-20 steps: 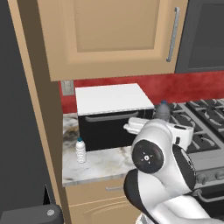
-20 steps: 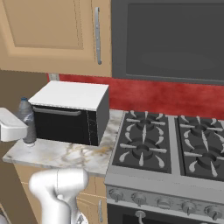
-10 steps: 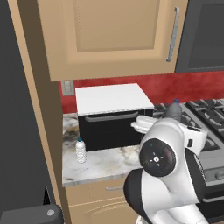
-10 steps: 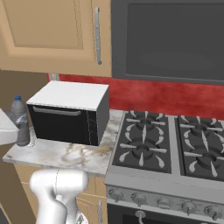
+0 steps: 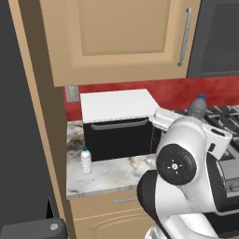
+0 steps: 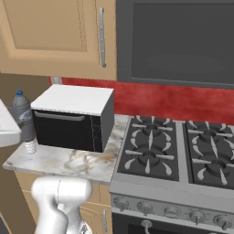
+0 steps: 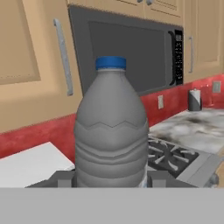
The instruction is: Take the bottled waters from the counter and place them in the freezer to freeze. Close the freezer door after placing the bottles.
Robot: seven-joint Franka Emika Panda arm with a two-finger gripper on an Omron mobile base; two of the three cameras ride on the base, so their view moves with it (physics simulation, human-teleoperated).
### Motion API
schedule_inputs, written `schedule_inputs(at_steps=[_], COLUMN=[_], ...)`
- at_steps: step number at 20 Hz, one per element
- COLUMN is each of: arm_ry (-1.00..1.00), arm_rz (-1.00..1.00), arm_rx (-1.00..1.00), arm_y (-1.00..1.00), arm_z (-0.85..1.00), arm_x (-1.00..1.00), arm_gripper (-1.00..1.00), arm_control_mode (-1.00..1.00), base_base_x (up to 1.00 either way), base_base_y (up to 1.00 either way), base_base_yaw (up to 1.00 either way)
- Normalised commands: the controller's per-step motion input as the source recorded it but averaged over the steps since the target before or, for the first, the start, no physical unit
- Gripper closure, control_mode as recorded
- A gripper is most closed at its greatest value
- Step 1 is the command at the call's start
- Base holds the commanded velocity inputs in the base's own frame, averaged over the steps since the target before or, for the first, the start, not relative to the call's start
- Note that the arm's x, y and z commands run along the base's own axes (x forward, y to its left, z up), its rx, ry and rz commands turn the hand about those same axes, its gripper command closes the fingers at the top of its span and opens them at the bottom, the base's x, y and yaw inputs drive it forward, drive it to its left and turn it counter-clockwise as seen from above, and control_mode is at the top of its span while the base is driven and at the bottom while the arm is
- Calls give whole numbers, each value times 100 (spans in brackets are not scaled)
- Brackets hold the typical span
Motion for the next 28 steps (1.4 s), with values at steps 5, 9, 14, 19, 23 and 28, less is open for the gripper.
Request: schedule_inputs(at_steps=[5,9,14,19,23,28], arm_ry=[-15,-16,-9,0,0,0], arm_rz=[0,0,0,0,0,0], arm_rx=[0,-1,-4,0,0,0], arm_y=[-16,-3,-6,0,0,0], arm_z=[-3,-21,-30,0,0,0], arm_x=[0,0,0,0,0,0], arm_gripper=[100,100,100,100,100,100], arm_control_mode=[-100,-100,-100,-100,-100,-100], base_base_x=[0,0,0,0,0,0], base_base_y=[0,0,0,0,0,0], base_base_yaw=[0,0,0,0,0,0])
